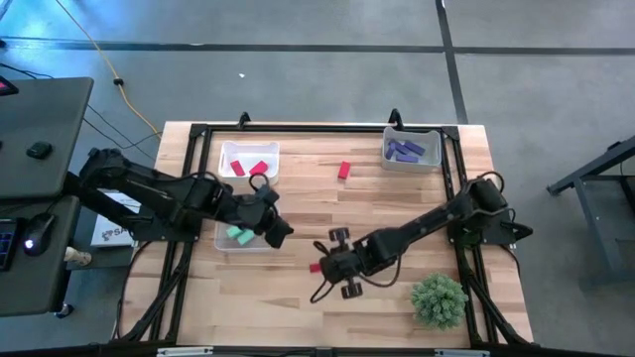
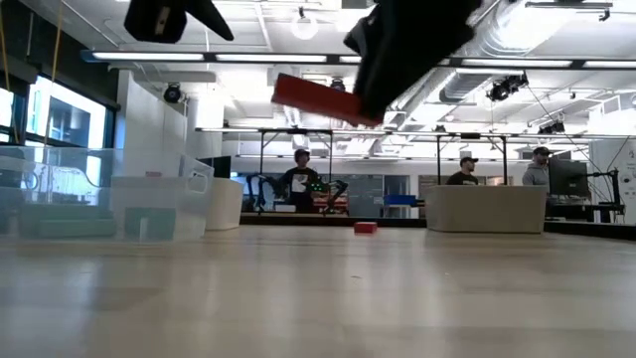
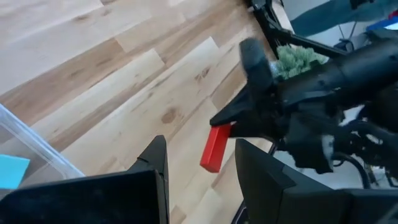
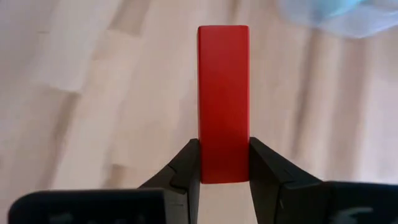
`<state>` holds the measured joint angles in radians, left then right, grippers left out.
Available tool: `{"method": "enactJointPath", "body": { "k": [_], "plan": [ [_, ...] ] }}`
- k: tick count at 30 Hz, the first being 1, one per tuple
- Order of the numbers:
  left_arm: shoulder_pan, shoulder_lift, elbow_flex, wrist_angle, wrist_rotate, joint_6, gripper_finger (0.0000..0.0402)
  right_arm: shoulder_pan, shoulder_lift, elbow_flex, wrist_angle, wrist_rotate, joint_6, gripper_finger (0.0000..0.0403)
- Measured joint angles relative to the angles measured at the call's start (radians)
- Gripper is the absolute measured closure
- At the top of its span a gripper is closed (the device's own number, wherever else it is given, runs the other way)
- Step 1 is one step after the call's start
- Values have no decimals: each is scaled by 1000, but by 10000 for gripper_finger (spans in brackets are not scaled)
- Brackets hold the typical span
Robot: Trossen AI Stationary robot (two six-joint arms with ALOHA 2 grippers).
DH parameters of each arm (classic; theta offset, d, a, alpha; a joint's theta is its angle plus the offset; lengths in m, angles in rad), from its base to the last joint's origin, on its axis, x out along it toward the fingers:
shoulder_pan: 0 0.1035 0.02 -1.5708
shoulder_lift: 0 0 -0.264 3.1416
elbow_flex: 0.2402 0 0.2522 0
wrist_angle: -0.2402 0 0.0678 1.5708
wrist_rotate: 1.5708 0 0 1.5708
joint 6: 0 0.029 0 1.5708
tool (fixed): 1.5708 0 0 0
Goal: Sort & place blocks by color
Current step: Put the red block into the white bin
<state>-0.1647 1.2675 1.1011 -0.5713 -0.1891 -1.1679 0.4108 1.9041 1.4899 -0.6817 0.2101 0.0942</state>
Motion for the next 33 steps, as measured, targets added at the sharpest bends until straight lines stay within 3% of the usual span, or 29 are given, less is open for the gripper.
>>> {"method": "enactJointPath", "body": {
  "k": [11, 26, 33],
  "plan": [
    [129, 0, 0, 2, 78, 0, 300, -102, -102, 1, -10, 167, -64, 325],
    [230, 0, 0, 2, 116, 20, 300, -201, -113, 1, 128, 265, -196, 325],
    [260, 0, 0, 1, 186, 78, 300, -208, -117, 1, 216, 286, -257, 325]
  ]
}}
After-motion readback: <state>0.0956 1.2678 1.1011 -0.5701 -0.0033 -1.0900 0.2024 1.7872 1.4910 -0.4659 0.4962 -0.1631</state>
